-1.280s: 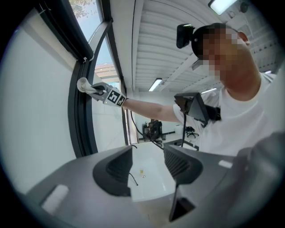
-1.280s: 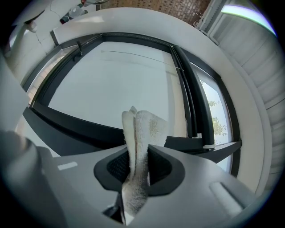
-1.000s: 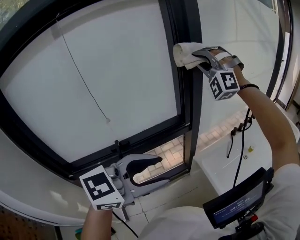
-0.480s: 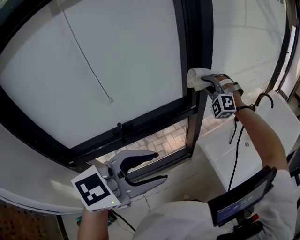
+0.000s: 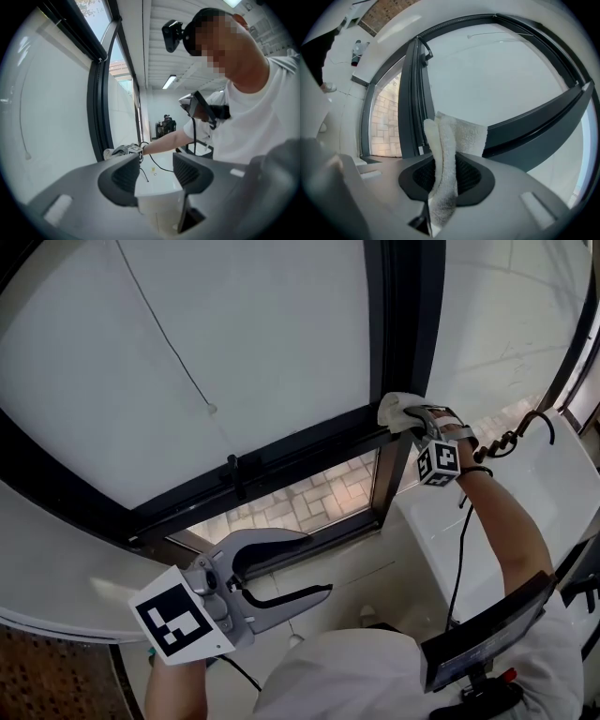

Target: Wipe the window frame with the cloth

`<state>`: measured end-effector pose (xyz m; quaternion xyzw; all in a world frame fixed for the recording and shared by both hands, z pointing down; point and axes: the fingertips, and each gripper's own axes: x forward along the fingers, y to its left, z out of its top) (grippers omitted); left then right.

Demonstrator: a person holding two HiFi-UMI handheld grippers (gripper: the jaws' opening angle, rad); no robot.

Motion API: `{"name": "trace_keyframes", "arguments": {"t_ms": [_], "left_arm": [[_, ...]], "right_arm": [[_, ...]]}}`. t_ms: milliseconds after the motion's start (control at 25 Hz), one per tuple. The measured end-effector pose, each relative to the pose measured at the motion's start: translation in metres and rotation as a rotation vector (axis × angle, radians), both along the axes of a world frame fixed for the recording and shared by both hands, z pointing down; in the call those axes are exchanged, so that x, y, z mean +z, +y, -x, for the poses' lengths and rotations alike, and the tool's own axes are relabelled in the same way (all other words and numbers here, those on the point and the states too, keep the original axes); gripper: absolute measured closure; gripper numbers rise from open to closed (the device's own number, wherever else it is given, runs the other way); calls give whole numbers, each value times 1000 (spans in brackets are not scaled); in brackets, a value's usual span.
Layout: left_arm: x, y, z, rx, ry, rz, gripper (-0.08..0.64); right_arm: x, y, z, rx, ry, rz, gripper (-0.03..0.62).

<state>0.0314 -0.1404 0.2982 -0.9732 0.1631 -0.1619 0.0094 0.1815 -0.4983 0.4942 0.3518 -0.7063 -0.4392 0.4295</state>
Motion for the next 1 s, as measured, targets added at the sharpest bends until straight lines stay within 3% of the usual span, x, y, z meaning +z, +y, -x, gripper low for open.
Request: {"name": "trace_keyframes", "arguments": {"t_ms": [360,600,680,1000], "left_arm": [[10,5,5,-22,-1,23,318],[8,6,18,-62,20,26,318],[8,8,24,-69,23,26,318],[4,19,47,-85,23,24,318]], "right_arm": [[69,6,7,95,-167,173,520],[51,9,6,203,-614,264,520],[53,10,12,231,-720,295,520],[58,31,80,207,-904,375,520]]}}
